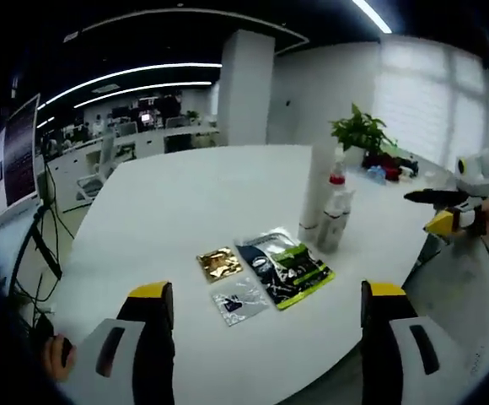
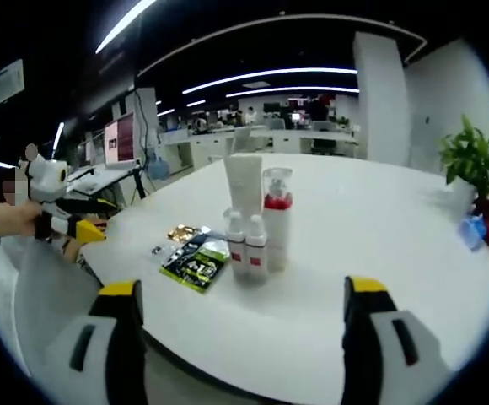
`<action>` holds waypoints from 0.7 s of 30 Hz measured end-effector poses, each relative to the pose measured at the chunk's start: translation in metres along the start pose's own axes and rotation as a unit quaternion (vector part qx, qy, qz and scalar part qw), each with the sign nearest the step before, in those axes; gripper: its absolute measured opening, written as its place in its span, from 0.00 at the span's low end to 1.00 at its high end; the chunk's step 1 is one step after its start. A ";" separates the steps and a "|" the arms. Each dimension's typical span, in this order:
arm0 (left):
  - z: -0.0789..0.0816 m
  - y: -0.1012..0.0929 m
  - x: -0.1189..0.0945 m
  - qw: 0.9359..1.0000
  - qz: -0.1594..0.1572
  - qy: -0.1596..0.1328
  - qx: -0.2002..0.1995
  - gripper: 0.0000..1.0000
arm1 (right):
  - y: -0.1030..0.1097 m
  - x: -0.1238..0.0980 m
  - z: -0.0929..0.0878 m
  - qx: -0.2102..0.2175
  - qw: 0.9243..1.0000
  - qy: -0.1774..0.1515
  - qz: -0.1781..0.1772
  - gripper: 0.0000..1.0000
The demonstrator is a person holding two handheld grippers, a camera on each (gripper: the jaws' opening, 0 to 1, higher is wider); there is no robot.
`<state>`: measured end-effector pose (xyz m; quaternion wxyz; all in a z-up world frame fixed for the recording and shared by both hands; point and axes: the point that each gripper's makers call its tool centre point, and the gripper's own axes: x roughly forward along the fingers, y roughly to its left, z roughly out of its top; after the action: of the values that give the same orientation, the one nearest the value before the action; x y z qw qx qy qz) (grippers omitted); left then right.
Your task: Arrange the skincare products in the storage area until every visible bottle or jar stands upright without overlapping.
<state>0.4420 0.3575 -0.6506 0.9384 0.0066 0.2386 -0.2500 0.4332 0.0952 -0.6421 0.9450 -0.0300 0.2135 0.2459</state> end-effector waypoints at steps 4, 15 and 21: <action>0.002 0.000 0.000 1.000 0.002 -0.007 0.001 0.93 | 0.000 0.000 0.000 0.000 1.000 0.000 0.001 0.99; -0.002 -0.004 0.001 1.000 -0.006 0.001 0.007 0.93 | 0.000 0.000 -0.001 -0.001 1.000 0.002 0.000 0.99; -0.003 -0.006 0.001 1.000 -0.012 0.004 0.011 0.93 | 0.000 0.000 -0.001 -0.003 1.000 0.002 0.000 0.99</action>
<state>0.4388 0.3522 -0.6527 0.9342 0.0153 0.2400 -0.2636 0.4330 0.0951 -0.6432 0.9444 -0.0331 0.2151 0.2463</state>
